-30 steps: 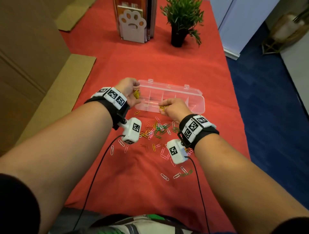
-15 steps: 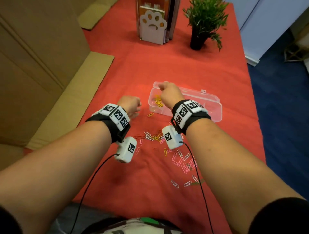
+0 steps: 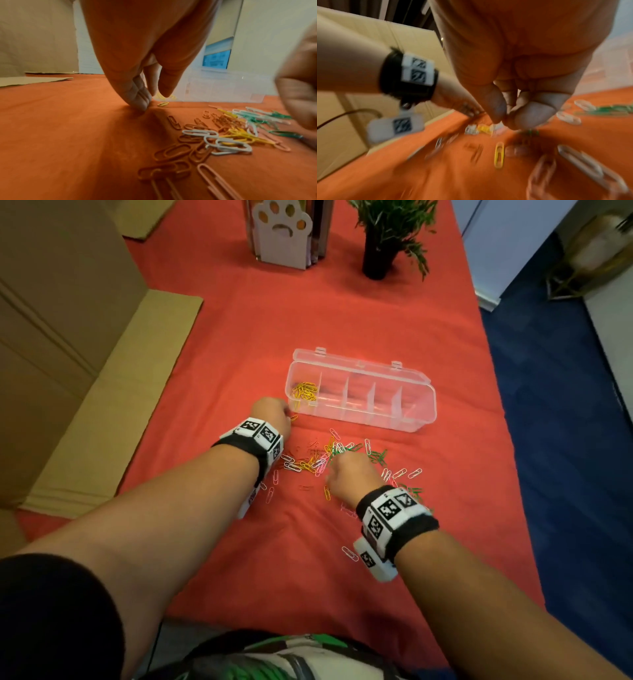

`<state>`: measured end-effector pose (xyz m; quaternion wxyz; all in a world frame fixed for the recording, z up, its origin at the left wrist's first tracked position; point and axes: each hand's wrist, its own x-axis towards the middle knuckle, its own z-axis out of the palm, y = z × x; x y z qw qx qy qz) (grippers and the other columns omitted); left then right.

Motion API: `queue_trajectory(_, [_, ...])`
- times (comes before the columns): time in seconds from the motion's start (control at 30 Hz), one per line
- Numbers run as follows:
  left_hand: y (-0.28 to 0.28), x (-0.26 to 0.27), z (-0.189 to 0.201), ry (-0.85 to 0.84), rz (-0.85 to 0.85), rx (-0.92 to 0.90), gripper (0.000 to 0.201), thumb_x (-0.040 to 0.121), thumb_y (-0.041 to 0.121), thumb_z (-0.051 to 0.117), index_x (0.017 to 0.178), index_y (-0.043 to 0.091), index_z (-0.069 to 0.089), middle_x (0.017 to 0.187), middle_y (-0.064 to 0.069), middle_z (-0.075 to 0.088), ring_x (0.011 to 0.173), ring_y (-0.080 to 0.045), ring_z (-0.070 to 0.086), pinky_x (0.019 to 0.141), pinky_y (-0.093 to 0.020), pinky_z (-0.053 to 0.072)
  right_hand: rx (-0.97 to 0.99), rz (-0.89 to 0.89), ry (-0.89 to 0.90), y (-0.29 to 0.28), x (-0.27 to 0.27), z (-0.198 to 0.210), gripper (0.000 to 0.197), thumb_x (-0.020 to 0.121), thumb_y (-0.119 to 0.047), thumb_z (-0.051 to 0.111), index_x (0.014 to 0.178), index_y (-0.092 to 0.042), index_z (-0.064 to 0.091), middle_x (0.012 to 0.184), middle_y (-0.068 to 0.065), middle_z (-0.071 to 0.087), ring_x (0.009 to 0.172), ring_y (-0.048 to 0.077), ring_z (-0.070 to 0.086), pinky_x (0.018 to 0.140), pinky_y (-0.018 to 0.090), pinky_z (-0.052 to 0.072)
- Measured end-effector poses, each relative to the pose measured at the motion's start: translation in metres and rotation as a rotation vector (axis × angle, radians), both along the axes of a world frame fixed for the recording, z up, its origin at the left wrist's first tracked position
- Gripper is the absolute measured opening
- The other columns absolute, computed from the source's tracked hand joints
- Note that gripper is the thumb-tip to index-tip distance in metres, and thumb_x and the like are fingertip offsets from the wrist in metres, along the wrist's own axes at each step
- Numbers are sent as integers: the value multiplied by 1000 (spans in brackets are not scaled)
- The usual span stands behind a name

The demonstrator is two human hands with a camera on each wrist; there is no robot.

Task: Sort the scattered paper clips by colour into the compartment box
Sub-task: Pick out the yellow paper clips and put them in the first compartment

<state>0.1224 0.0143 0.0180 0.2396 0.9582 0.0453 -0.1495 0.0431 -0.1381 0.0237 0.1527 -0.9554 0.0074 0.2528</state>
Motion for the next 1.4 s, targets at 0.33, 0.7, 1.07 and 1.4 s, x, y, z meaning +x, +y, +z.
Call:
queue_trajectory(0.33, [-6,3,-8,-20,-95,133,16,85,14,59,97,8,69,105,-16,68,99,-33,62,86,-36,50,-42,141,-85,7,-29,-8,27,85,-6,45,105,4,59,110,22,60,103,37,61,85,40,51])
queue_trajectory(0.7, [2,-19,-10,-16,-19,-31,21,88,8,49,107,3,57,107,-17,64,101,-34,59,83,-35,43,473,-481,19,-25,1,1,17,78,-4,38,73,-19,45,61,7,59,50,23,54,54,33,47])
queue_trajectory(1.07, [-6,-55,10,410,438,-886,32,85,-6,26,61,10,42,64,-7,42,49,-14,41,36,-14,39,334,-263,-49,-9,24,-6,34,81,3,44,99,-11,69,96,10,63,76,21,54,56,19,36])
queue_trajectory(1.4, [-7,-69,-25,75,-102,-124,17,80,27,65,96,20,69,101,-7,67,96,-24,62,84,-29,45,205,-279,52,-33,17,-7,21,88,-11,46,96,-5,63,103,12,65,100,27,59,88,31,48])
